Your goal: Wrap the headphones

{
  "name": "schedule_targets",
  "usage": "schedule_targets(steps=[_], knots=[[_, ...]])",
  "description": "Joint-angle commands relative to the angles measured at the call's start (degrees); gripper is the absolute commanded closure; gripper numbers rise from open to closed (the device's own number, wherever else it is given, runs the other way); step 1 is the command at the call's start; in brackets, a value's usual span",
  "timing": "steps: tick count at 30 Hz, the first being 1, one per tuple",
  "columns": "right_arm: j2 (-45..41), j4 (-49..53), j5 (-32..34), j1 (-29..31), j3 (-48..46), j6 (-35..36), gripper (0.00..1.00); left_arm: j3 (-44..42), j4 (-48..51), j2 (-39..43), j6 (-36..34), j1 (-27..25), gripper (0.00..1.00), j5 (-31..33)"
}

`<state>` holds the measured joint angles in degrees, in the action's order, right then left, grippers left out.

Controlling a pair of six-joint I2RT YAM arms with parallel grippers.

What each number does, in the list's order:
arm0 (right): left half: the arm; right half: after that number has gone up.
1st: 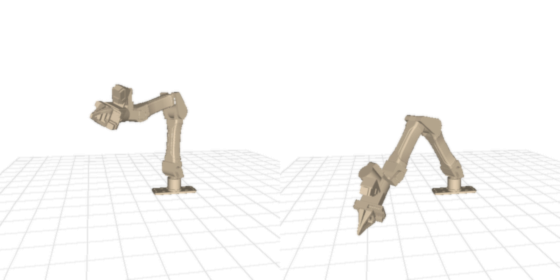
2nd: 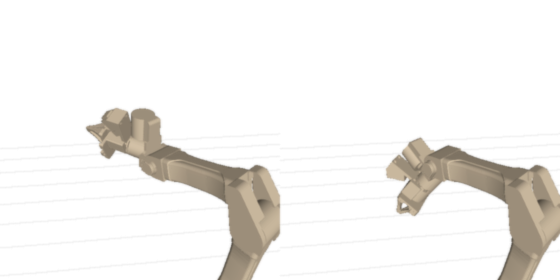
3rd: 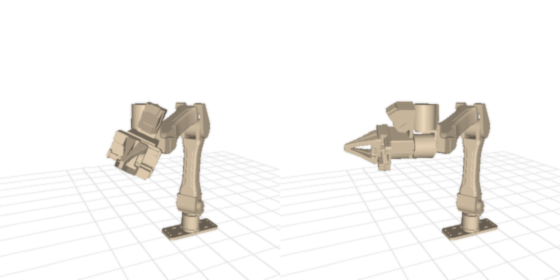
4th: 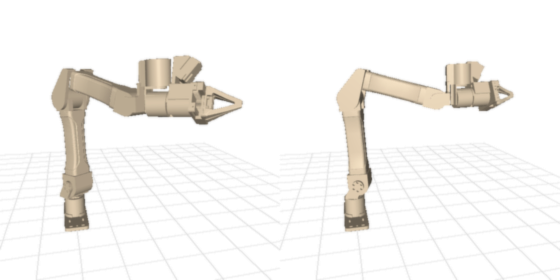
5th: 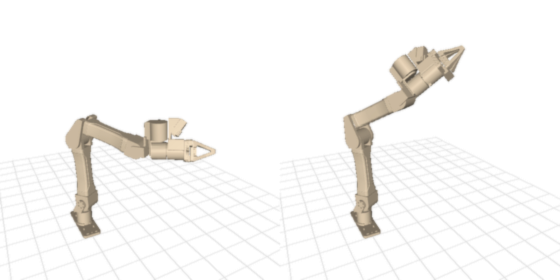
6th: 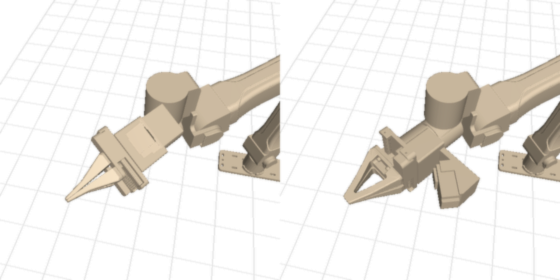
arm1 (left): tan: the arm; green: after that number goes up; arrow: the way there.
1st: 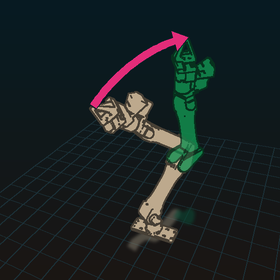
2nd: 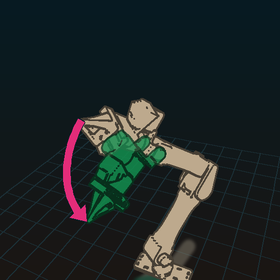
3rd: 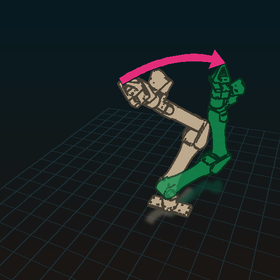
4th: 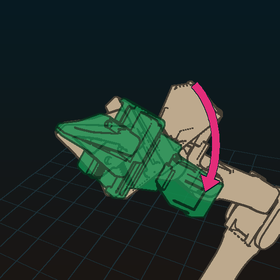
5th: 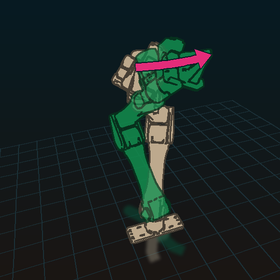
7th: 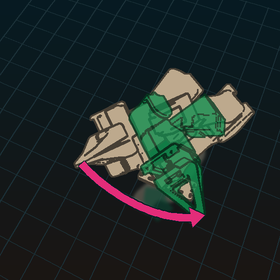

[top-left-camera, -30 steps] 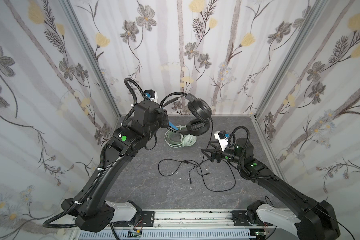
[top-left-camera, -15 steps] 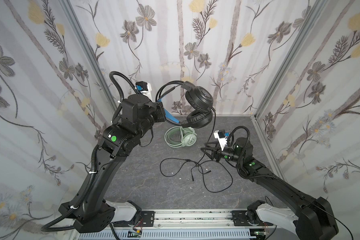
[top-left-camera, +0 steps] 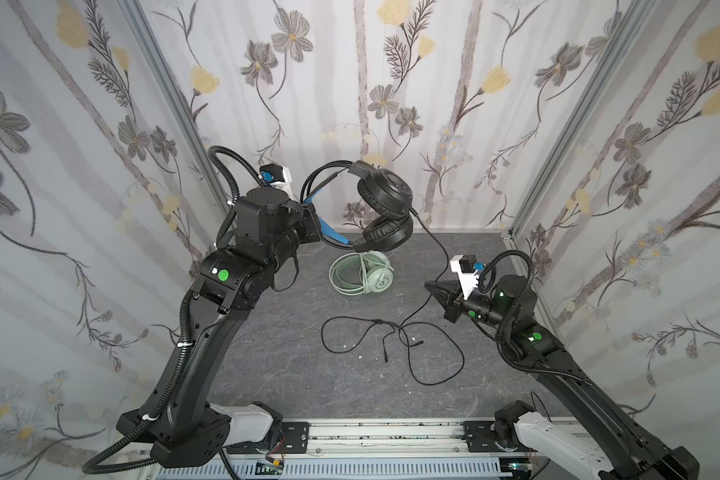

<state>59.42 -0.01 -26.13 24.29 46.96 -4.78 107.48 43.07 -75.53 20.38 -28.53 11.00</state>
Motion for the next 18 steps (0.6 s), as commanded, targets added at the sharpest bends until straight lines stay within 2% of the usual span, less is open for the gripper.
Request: schedule_targets(steps=[1,5,7,9,18], knots=[[-1.48,12.51,14.44,0.05,5.73,10.55,1.00,-1.18,-0.60,0.07,2.04,0.41,1.00,1.66],[-0.79,21.33,28.34,2.32,13.43,22.45,1.00,-2.57,1.68,-1.13,1.99,0.26,1.00,3.38],[0.06,23.17,37.85,5.45,16.27,28.09,1.00,-4.18,1.53,-1.37,2.03,0.39,1.00,3.62],[0.74,23.26,43.22,7.52,18.30,31.97,1.00,-5.80,1.30,-1.88,2.09,0.12,1.00,3.25],[6.16,24.26,53.58,18.17,29.10,43.67,1.00,-12.97,2.36,-4.35,-3.53,-3.79,1.00,4.77]])
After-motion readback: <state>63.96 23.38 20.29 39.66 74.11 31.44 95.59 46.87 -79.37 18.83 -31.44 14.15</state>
